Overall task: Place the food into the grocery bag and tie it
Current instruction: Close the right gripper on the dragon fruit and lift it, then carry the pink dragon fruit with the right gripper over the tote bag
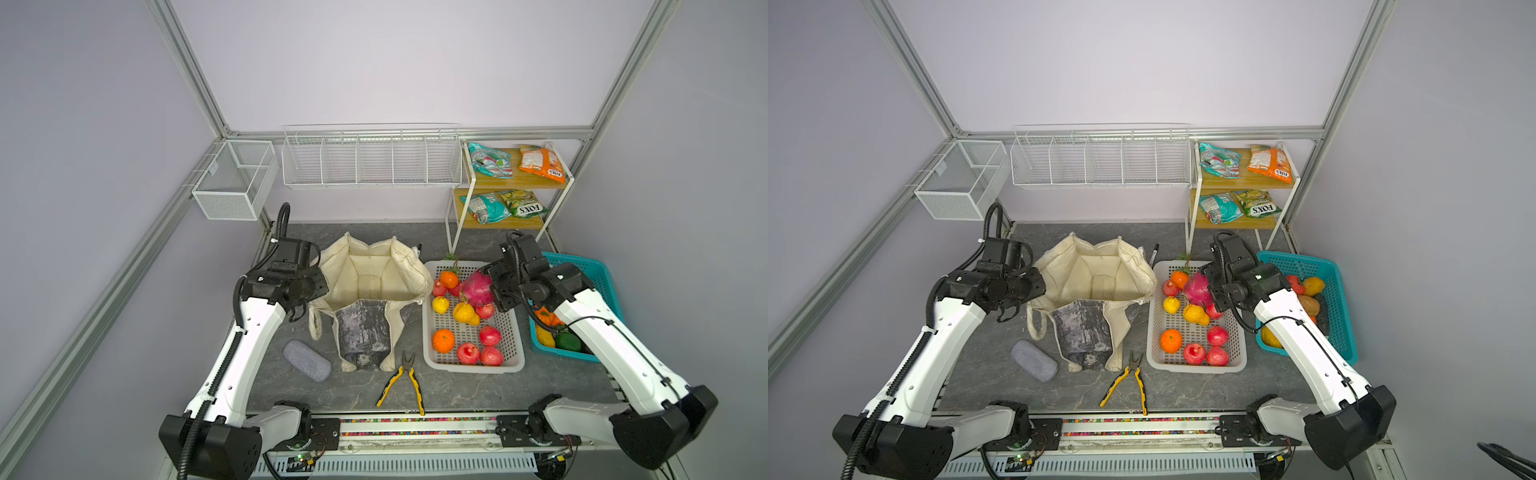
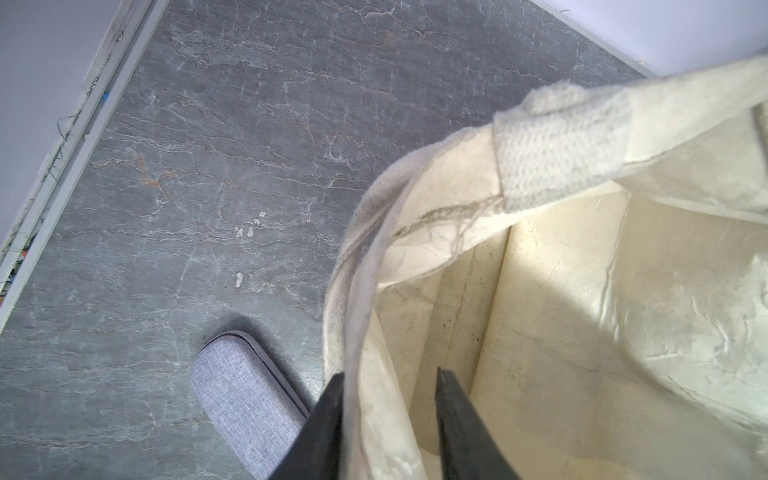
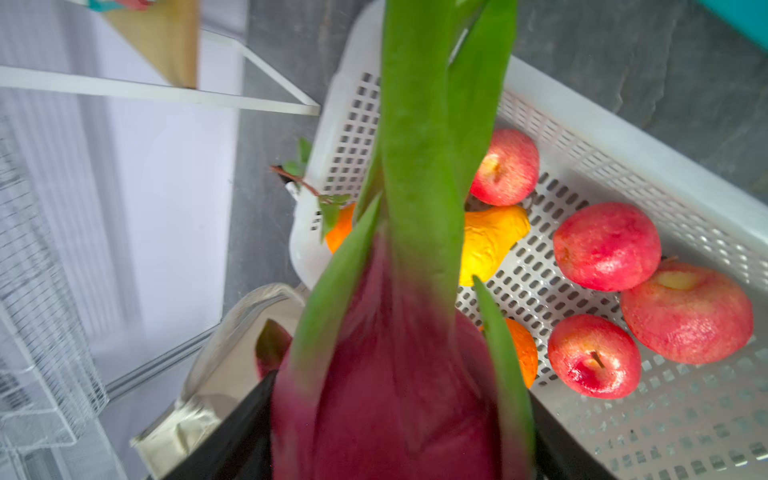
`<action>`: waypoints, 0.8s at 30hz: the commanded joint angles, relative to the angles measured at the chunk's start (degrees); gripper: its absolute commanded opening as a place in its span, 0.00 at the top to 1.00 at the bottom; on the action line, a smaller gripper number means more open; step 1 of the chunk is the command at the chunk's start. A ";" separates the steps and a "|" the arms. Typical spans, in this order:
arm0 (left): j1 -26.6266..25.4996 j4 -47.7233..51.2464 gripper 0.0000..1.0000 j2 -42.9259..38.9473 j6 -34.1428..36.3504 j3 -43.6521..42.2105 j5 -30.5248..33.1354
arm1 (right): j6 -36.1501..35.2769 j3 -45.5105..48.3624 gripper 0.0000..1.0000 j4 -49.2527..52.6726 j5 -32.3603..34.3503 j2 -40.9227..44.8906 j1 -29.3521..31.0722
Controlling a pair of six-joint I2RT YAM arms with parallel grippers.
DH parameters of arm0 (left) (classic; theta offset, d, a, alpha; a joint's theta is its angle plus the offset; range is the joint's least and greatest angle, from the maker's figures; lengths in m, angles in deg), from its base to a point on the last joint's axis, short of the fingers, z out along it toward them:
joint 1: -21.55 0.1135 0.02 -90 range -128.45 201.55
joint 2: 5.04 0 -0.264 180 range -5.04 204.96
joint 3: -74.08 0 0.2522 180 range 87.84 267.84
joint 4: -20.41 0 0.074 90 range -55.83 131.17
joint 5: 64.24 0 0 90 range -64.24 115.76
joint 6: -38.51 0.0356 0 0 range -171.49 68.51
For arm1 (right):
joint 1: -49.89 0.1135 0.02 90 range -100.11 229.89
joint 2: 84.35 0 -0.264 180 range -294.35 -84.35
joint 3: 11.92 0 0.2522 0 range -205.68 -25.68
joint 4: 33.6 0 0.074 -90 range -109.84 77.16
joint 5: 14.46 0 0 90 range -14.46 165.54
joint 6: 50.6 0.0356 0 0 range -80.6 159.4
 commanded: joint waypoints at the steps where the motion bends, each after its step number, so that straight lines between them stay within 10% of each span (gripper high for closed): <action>1: 0.19 0.97 0.71 -0.82 0.41 1.62 -1.20 | -10.30 -4.62 0.32 -3.09 5.35 0.97 2.22; 16: 0.19 0.15 1.00 -1.04 1.10 0.99 -4.02 | -61.30 -35.25 0.32 -17.67 -7.89 -24.38 19.38; 24: 0.19 -0.43 1.00 -1.91 1.81 0.75 -5.35 | -80.73 -39.63 0.38 -21.16 -16.51 -32.33 24.42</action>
